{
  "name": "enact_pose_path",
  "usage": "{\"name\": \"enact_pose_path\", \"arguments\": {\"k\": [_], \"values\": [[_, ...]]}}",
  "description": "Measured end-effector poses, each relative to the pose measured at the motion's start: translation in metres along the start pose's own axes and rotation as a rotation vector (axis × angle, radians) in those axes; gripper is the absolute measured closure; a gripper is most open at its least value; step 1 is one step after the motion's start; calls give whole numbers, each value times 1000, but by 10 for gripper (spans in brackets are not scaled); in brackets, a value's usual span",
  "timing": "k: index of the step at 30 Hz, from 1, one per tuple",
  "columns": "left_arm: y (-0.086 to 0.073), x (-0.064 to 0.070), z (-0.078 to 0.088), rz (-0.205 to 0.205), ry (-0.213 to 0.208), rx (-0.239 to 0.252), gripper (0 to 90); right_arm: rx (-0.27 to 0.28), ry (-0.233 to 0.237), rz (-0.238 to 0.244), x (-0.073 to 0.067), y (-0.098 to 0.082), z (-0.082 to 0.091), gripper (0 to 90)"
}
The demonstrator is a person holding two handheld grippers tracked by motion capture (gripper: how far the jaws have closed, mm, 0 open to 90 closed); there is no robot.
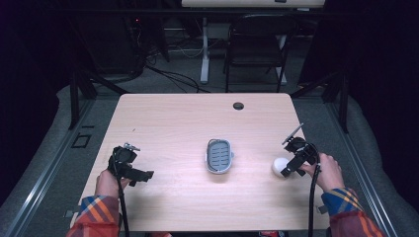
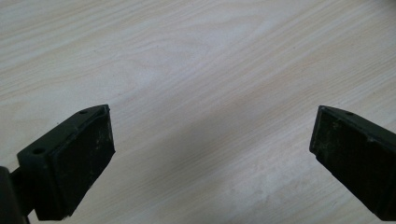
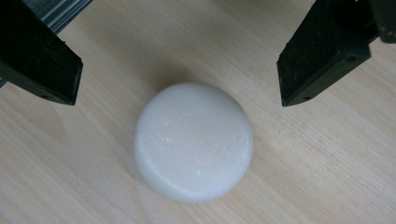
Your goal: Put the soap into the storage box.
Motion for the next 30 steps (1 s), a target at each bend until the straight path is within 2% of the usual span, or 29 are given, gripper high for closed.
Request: {"name": "enact_pose_path", "arguments": {"k": [1, 7, 8, 11, 15, 18, 19, 20, 21, 25, 27, 29, 30], "values": [[0, 0, 0, -3, 0, 1, 0, -40, -6, 29, 2, 1, 3, 0], [-1, -2, 0, 1, 0, -5, 0, -10, 6, 5, -1, 14, 0, 0], [-1, -2, 0, 3, -1, -3, 0, -28, 14, 4, 0, 15, -2, 0], [0, -1, -1, 1, -3, -4, 0, -39, 22, -10, 1, 16, -7, 0], [0, 0, -1, -1, -3, -7, 0, -66, 26, 2, 3, 17, -10, 0], [1, 0, -2, -1, -1, -4, 0, -56, 27, -8, 3, 18, -13, 0], [1, 0, -2, -4, -2, -7, 0, -80, 24, 3, 3, 19, -14, 0], [1, 0, -2, -4, -2, -8, 0, -57, 24, -13, 1, 21, -17, 0], [1, 0, -2, -4, -4, -15, 0, -106, 14, 27, 3, 21, -14, 0], [0, 0, -2, -2, -2, -11, 0, -92, 5, 20, -2, 25, -19, 10], [0, 0, -2, -3, -2, -12, 0, -106, 6, 35, -2, 26, -20, 18], [1, 0, -2, -4, -4, -14, 0, -104, 4, 24, -3, 26, -22, 39], [1, 0, -3, -6, -3, -15, 0, -126, 7, 36, -3, 26, -21, 43]]}}
Point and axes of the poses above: each handheld gripper's, and its own axes: z roughly backward along the jaws, y roughly out of its top, x roughly to its right, the point moved 6 cm from there along -z, roughly forward along the jaws, and after that the axes turned 3 degrees about z, right-handed, at the moved point
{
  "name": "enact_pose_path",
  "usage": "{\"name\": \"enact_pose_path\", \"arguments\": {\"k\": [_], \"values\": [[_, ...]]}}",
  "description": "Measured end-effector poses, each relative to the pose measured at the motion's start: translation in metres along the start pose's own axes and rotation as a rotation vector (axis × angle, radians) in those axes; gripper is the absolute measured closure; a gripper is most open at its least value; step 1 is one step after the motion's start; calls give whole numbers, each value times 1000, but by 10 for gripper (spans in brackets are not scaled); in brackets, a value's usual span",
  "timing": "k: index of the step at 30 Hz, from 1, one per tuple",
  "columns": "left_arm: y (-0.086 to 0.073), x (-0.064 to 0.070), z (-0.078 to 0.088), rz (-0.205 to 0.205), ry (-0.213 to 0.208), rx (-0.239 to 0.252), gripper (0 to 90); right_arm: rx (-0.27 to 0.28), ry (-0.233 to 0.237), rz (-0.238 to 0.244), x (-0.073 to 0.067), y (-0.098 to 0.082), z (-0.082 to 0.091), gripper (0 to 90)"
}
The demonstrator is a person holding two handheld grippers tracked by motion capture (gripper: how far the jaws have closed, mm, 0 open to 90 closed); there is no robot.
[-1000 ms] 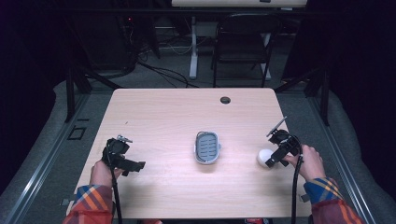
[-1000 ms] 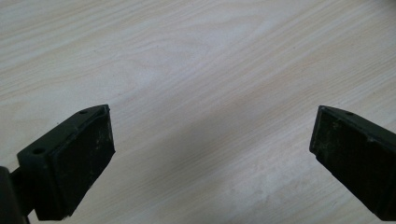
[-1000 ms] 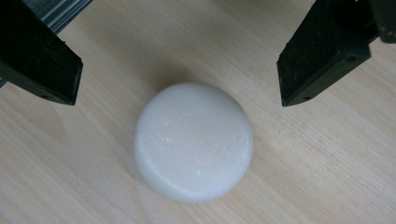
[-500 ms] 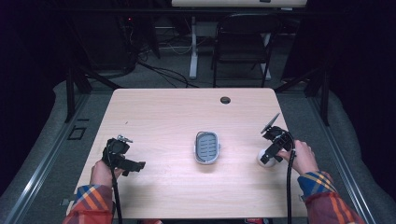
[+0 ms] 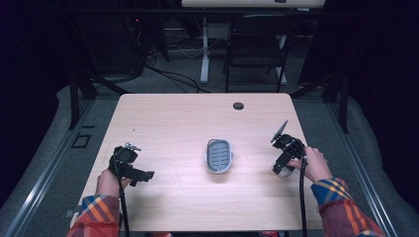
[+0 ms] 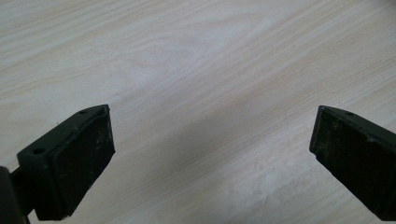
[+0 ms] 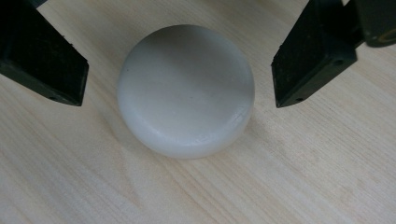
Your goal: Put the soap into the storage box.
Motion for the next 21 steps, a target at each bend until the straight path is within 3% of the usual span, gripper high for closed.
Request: {"name": "enact_pose_path", "arguments": {"k": [5, 6, 7, 9, 11, 12, 15, 16, 18, 21], "values": [[1, 0, -1, -8, -1, -1, 0, -38, -8, 18, 2, 0, -1, 72], [1, 0, -1, -3, -1, 1, 0, 11, 4, -18, -1, 1, -4, 82], [1, 1, -1, -4, -1, 0, 0, -36, -7, 19, 2, -1, -1, 93], [1, 1, -1, -6, -1, -3, 0, -12, -3, -6, 0, -1, -4, 94], [1, 1, -1, -6, -1, -3, 0, -19, -3, 0, 1, -1, -4, 94], [1, 1, -1, -11, -1, -6, 0, -49, -5, 22, 1, -2, -4, 93], [1, 1, -1, -12, 0, -6, 0, -26, 1, 6, -1, -1, -7, 90], [1, 1, -2, -9, -1, -8, 0, -57, -4, 26, 0, -1, -7, 91], [1, 1, -2, -11, -2, -9, 0, -35, 2, 6, -2, 0, -10, 100], [1, 1, -2, -9, -2, -8, 0, -59, -6, 25, -1, -1, -10, 134]]}}
Point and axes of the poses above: each handheld gripper's, and its own axes: z roughly backward along the jaws, y roughly out of its top, x roughly to its right, the point moved 6 cm from there along -z, roughly forward along the jaws, and after that the axes turned 3 degrees about z, right-handed, at the moved point
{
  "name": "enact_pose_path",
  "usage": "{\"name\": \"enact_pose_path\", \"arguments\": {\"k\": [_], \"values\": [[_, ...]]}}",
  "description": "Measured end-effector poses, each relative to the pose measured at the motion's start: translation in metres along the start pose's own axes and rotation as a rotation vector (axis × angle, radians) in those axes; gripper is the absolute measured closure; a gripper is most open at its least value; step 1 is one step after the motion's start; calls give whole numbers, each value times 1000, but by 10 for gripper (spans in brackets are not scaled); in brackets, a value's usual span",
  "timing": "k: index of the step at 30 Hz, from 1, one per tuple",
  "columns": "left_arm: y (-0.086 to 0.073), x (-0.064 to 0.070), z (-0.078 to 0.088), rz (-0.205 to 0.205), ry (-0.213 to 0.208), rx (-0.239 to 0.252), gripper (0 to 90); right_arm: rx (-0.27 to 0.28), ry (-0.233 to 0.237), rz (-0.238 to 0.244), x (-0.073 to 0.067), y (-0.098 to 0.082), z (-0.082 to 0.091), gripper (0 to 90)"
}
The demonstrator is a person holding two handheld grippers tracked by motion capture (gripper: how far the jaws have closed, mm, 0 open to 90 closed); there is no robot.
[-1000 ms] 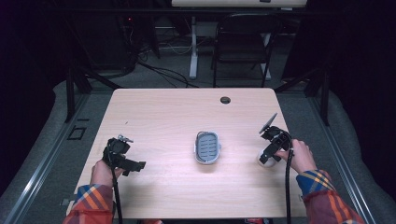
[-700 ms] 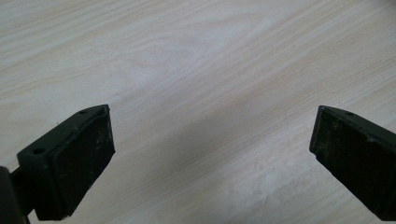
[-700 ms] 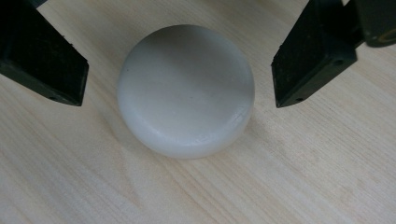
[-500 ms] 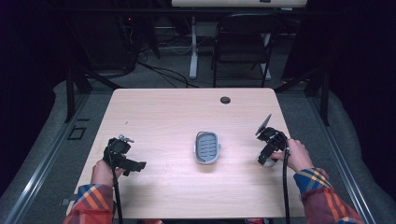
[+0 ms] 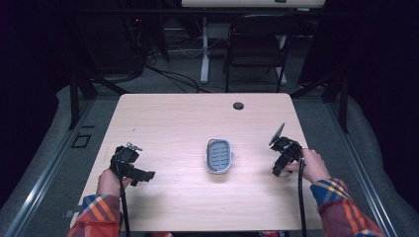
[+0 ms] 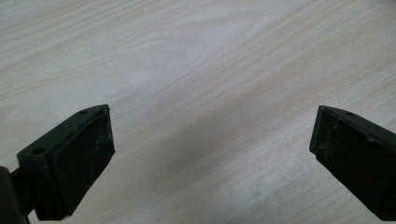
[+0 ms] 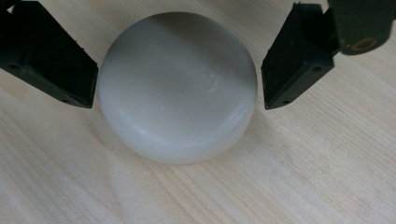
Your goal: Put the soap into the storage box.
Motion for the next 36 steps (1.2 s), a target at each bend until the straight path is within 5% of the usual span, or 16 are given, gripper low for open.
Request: {"name": "enact_pose_path", "arguments": {"k": [7, 36], "values": [[0, 0, 0, -2, -2, -6, 0, 5, 10, -12, 0, 0, -2, 229], [-1, 1, -1, -7, -5, -10, 0, 6, 3, -3, 1, -4, -4, 240]]}}
Point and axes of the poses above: each handheld gripper's, and its own axes: z roughly backward along the jaws, y roughly out of its top, x roughly to its right, the point moved 6 cm from there along -z, roughly forward along the jaws, and after that the axes turned 3 degrees about z, right-handed, at the moved point
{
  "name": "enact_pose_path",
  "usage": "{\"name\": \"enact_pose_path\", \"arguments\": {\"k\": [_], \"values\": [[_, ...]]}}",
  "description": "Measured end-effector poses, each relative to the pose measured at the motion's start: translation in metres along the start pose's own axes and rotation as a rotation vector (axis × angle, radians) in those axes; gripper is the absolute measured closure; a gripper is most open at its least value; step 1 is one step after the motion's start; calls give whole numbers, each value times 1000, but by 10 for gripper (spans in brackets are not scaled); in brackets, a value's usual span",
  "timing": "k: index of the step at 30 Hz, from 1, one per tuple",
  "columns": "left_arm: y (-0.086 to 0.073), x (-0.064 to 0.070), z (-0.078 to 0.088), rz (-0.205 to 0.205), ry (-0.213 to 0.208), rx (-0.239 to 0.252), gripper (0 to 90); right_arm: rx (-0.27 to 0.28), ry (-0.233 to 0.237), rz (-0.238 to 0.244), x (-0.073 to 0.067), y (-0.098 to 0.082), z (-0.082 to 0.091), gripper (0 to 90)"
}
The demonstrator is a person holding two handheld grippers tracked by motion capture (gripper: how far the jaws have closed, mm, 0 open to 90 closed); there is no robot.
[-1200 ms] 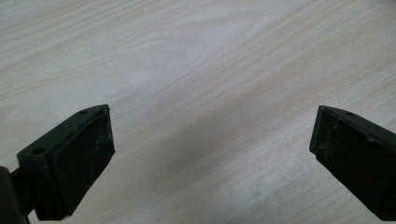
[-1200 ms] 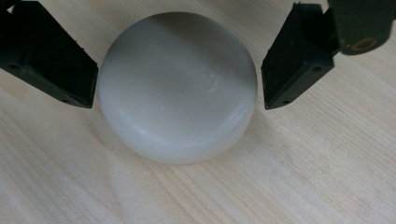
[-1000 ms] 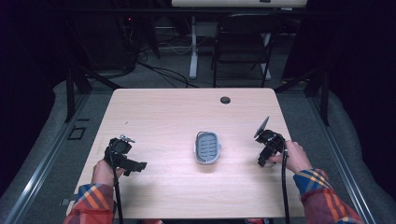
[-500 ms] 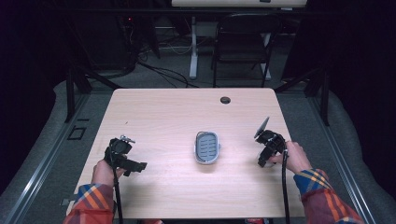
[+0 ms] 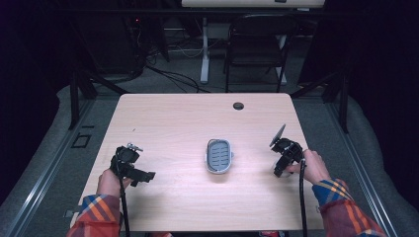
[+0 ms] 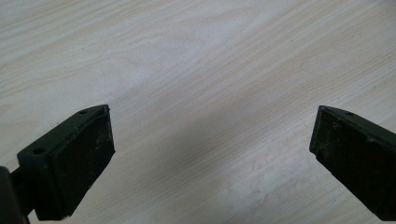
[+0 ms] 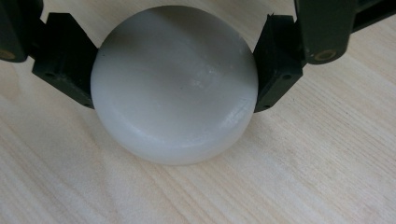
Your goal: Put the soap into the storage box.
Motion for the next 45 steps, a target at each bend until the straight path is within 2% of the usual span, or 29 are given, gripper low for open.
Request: {"name": "enact_pose_path", "arguments": {"k": [5, 6, 9, 10, 20, 23, 28, 29, 31, 32, 42, 43, 45], "values": [[0, 0, 0, -2, 0, 0, 0, 5, 1, 5, -1, 0, 1, 240], [0, 0, 0, 0, 0, -1, 0, 22, 5, -11, -2, 1, 0, 240], [0, 0, 0, -2, 0, -3, 0, -9, 1, 12, -2, 1, 1, 240], [0, 0, 0, -5, 1, -3, 0, 3, 0, 6, -2, 1, 0, 240], [0, 1, -1, -5, -1, -11, 0, -2, 1, 18, -2, 1, 0, 238], [-1, 1, -1, -8, -1, -12, 0, 15, 11, 11, -1, 1, -1, 235], [-1, 1, -1, -13, -3, -17, 0, 7, 15, 19, -1, 1, -1, 233], [-1, 1, -1, -14, -4, -17, 0, 34, 23, -4, -2, 2, -3, 233], [-1, 1, -2, -13, -4, -17, 0, -4, 8, 26, -1, 1, -3, 234], [-1, 1, -2, -13, -4, -17, 0, -4, 8, 26, -1, 1, -3, 234], [-1, 1, -1, -14, -4, -17, 0, 7, 10, 10, -2, 1, -4, 239], [-1, 1, -1, -13, -3, -16, 0, 47, 13, -16, -4, 2, -5, 240], [-1, 1, -1, -13, -4, -18, 0, 32, 11, 0, -4, 2, -1, 240]]}}
Point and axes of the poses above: each handheld gripper's, and its own axes: z roughly backward along the jaws, y roughly out of its top, x roughly to its right, the point moved 6 cm from there along -z, roughly forward along the jaws, and after that the axes turned 3 degrees about z, right-handed, at the moved point
